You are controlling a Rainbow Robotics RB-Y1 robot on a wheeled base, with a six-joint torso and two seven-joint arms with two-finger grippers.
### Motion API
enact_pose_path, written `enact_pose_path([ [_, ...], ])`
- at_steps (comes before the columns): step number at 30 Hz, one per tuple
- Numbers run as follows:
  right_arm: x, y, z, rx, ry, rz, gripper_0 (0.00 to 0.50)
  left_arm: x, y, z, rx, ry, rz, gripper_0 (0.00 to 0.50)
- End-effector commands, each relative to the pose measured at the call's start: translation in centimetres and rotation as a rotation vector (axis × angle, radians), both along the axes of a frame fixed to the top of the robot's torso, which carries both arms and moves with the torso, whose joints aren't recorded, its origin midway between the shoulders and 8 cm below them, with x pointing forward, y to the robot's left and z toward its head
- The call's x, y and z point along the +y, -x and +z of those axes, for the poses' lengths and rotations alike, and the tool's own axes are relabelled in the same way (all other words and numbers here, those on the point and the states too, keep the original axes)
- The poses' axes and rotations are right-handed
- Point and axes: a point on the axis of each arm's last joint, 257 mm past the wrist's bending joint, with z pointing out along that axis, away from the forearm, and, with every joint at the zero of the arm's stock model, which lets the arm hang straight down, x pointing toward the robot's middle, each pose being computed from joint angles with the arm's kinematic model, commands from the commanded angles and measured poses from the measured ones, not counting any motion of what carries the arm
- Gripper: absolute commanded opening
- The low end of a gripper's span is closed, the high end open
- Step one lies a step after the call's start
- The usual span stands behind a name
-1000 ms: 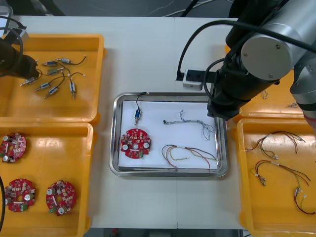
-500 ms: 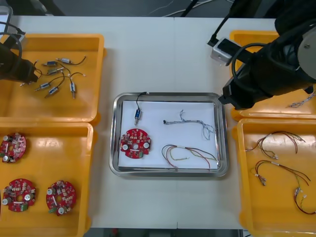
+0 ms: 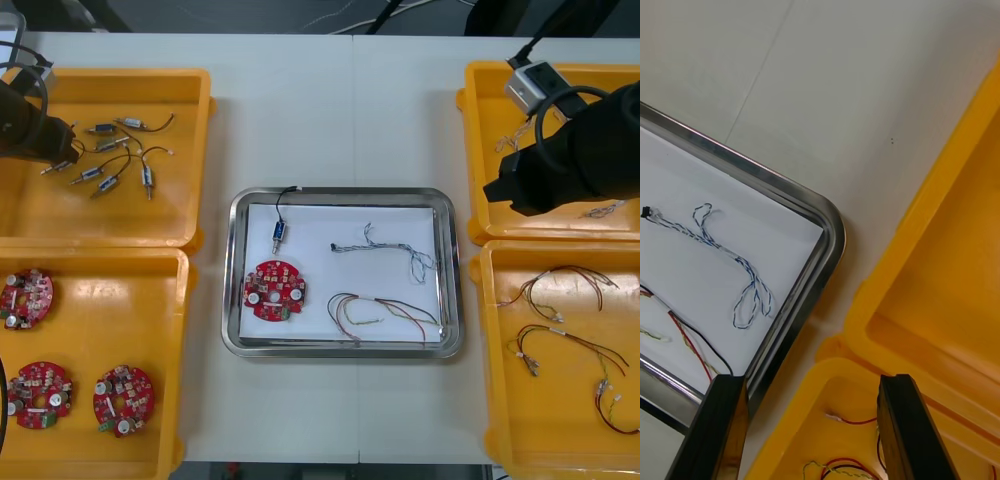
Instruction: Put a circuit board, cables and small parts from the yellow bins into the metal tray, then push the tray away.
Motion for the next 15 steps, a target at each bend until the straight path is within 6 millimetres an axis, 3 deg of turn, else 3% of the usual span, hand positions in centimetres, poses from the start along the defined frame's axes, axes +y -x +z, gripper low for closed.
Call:
enact_pose_path([
  [1, -3.8, 0.5, 1.0, -0.012, -0.042, -0.133, 0.500, 1.3, -1.9, 5.2, -0.076, -0.107, -0.086, 0.500],
  [15, -10.8, 1.3, 0.5, 0.012, -0.076, -0.415, 0.500, 0.9, -2.4, 3.6, -0.070, -0.139, -0.101, 0.500],
])
